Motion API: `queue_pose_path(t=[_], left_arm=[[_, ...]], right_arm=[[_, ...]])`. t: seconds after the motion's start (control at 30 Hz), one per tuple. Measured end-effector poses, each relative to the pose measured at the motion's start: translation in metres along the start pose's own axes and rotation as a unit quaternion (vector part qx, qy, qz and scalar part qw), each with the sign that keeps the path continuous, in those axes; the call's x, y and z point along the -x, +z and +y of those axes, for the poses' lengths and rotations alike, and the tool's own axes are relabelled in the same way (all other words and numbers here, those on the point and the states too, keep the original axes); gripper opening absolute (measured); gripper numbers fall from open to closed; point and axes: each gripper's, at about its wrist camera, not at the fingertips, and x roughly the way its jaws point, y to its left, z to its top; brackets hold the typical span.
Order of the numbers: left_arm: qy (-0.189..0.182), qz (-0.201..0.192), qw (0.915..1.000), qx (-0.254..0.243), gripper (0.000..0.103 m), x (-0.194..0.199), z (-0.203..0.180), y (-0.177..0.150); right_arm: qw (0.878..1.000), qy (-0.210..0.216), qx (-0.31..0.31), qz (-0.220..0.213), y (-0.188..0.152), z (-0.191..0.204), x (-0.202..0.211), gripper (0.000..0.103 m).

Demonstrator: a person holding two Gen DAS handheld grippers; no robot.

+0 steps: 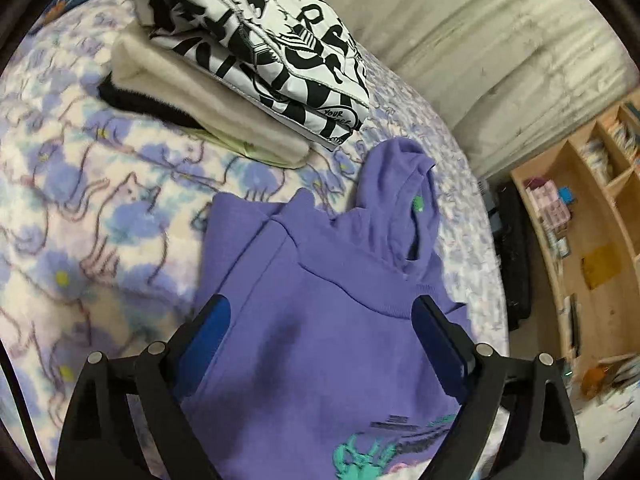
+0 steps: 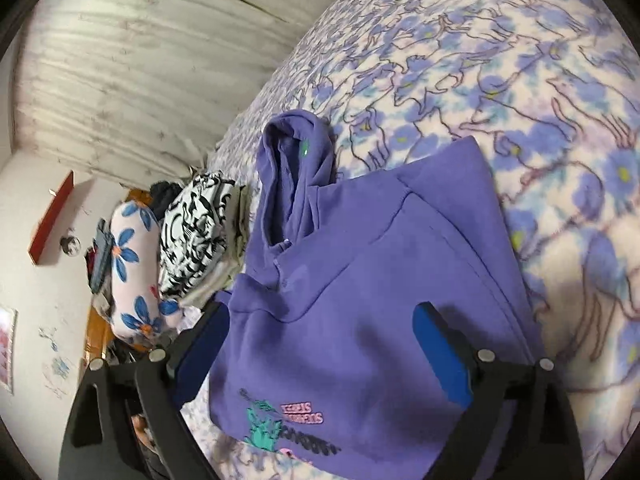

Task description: Fold large clothes

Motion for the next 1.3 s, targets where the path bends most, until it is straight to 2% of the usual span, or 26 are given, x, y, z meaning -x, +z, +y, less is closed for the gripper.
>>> queue_pose_path(t=[0.1, 0.17, 0.3, 0.43, 0.6, 0.7, 0.8, 0.83, 0.93, 1.0, 1.03, 1.07, 1.1, 1.13, 1.2, 1.23, 1.27, 1.3], left_arm=[[0.036, 0.008, 0.9983, -0.046, 0.09, -0.011, -0.009, 0.0], [0.064, 0.013, 0.9942, -0.086, 0.091, -0.018, -0.016, -0.002], [0.141, 0.022, 0.974, -0.176, 0.091, -0.04, -0.031, -0.004], [0.186, 0.034, 0.9546, -0.23, 0.091, -0.058, -0.039, -0.005], [0.216, 0.036, 0.9407, -0.259, 0.091, -0.077, -0.044, 0.0], [0.228, 0.029, 0.9333, -0.276, 0.091, -0.085, -0.049, 0.002], [0.241, 0.022, 0.9254, -0.292, 0.09, -0.092, -0.052, 0.003], [0.244, 0.021, 0.9229, -0.297, 0.089, -0.095, -0.052, 0.004], [0.241, 0.031, 0.9195, -0.309, 0.072, -0.104, -0.053, 0.005], [0.236, 0.04, 0.9178, -0.317, 0.054, -0.108, -0.054, 0.003], [0.238, 0.041, 0.9149, -0.324, 0.05, -0.111, -0.056, 0.002], [0.244, 0.037, 0.9114, -0.329, 0.04, -0.112, -0.057, 0.0], [0.25, 0.034, 0.9085, -0.333, 0.025, -0.113, -0.058, -0.001], [0.262, 0.031, 0.9042, -0.336, 0.018, -0.114, -0.057, -0.002], [0.259, 0.023, 0.9063, -0.333, 0.011, -0.113, -0.054, -0.002], [0.258, 0.019, 0.9075, -0.331, 0.01, -0.111, -0.053, -0.001], [0.257, 0.014, 0.9089, -0.329, 0.009, -0.108, -0.053, 0.0], [0.255, 0.008, 0.9098, -0.327, 0.008, -0.105, -0.053, 0.001]], right_arm=[[0.999, -0.02, 0.034, -0.008, 0.002, 0.005, 0.0, 0.093], [0.997, -0.042, 0.058, -0.012, 0.003, 0.006, -0.001, 0.093], [0.991, -0.091, 0.096, -0.014, 0.008, 0.004, -0.006, 0.093], [0.979, -0.137, 0.147, -0.028, 0.013, 0.009, -0.011, 0.093], [0.96, -0.18, 0.213, -0.022, 0.02, 0.017, -0.03, 0.093], [0.947, -0.203, 0.249, -0.001, 0.024, 0.021, -0.051, 0.093], [0.94, -0.209, 0.27, 0.022, 0.029, 0.025, -0.071, 0.093], [0.937, -0.213, 0.274, 0.026, 0.03, 0.026, -0.077, 0.093], [0.93, -0.22, 0.29, 0.048, 0.034, 0.028, -0.099, 0.093], [0.924, -0.23, 0.3, 0.061, 0.033, 0.027, -0.114, 0.093], [0.923, -0.234, 0.299, 0.067, 0.033, 0.025, -0.122, 0.093], [0.924, -0.234, 0.295, 0.069, 0.033, 0.023, -0.127, 0.089], [0.926, -0.232, 0.291, 0.07, 0.033, 0.022, -0.13, 0.081], [0.925, -0.237, 0.29, 0.064, 0.033, 0.023, -0.13, 0.077], [0.923, -0.244, 0.292, 0.053, 0.031, 0.024, -0.128, 0.047], [0.922, -0.247, 0.294, 0.048, 0.03, 0.025, -0.126, 0.038], [0.916, -0.265, 0.3, 0.038, 0.029, 0.027, -0.122, 0.011], [0.915, -0.269, 0.298, 0.029, 0.03, 0.026, -0.116, 0.008]])
